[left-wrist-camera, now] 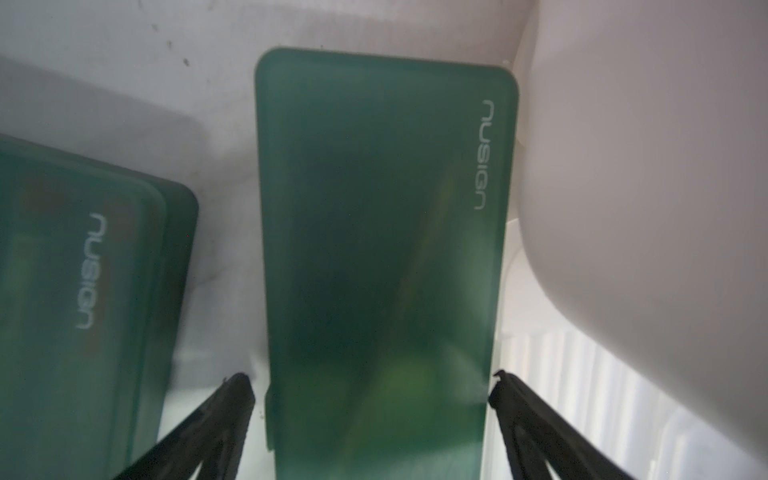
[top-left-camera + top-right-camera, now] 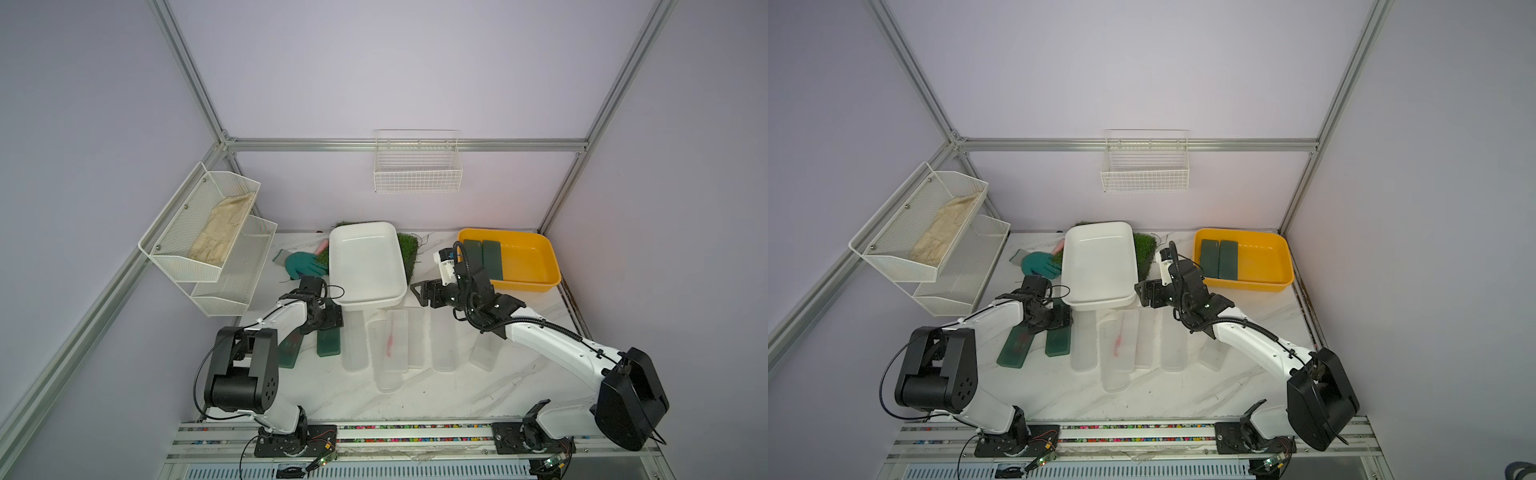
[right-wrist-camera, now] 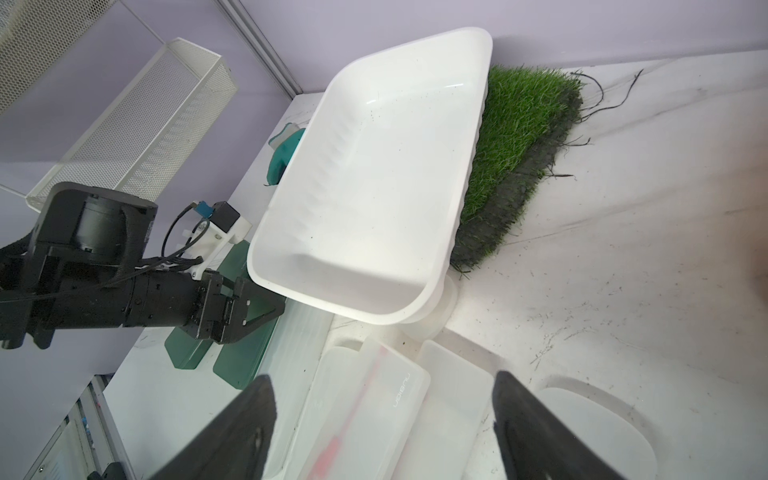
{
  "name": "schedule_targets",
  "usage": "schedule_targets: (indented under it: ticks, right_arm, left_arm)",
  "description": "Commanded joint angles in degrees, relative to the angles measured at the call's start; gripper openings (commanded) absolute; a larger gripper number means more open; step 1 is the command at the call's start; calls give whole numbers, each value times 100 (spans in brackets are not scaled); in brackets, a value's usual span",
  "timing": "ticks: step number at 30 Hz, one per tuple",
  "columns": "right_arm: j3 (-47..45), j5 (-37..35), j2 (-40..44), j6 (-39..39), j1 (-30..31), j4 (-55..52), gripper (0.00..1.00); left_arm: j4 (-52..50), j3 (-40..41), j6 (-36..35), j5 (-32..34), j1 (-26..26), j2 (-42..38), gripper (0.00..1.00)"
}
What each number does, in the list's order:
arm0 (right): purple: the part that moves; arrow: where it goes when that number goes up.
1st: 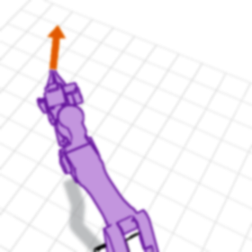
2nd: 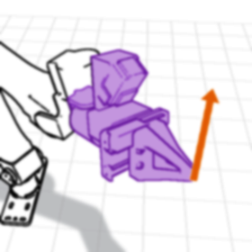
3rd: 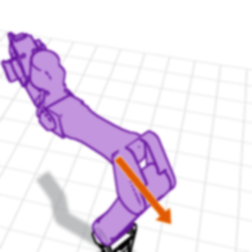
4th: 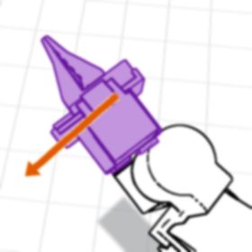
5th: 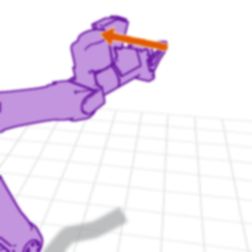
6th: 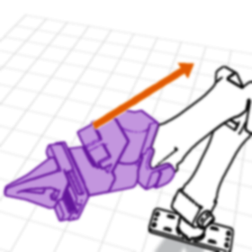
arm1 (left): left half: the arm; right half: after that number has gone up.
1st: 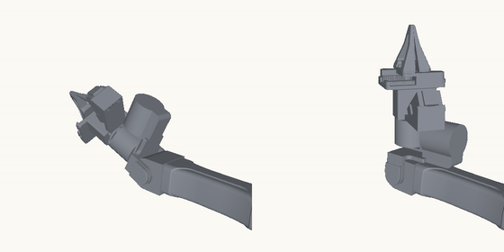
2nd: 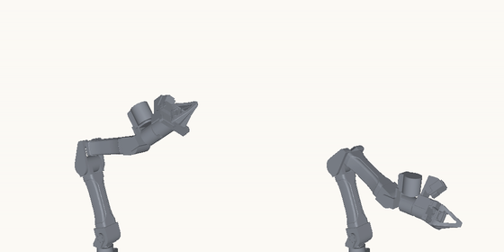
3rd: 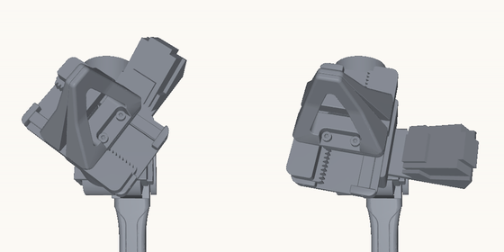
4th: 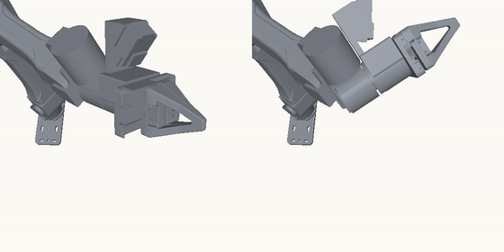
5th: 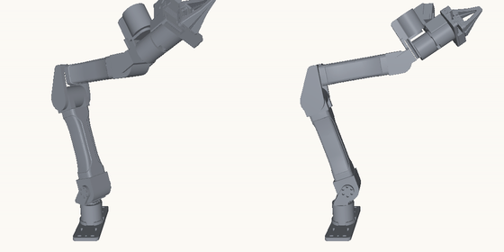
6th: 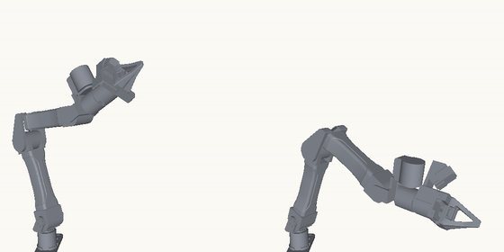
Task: Place the pencil cases by color into the storage box
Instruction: Pick up the pencil case from the center of the board.
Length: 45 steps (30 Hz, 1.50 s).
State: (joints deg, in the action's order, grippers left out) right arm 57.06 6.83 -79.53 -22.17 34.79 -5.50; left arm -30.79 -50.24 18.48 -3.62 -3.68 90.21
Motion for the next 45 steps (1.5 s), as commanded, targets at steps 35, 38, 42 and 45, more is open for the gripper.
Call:
schedule_targets:
  ticks: [35, 38, 42, 45]
  right_arm:
    - [-177, -85, 69, -65, 37, 299, 83]
    - [-177, -81, 60, -68, 37, 310, 83]
    - [-186, -99, 62, -55, 37, 296, 83]
    - [-197, -142, 73, -28, 37, 266, 83]
  left_arm:
    - [-147, -29, -343, -463, 781, -309, 87]
    - [-137, -98, -310, -473, 757, -162, 87]
    - [-104, -173, -277, -394, 693, 48, 86]
    - [-42, -214, -232, -329, 659, 198, 86]
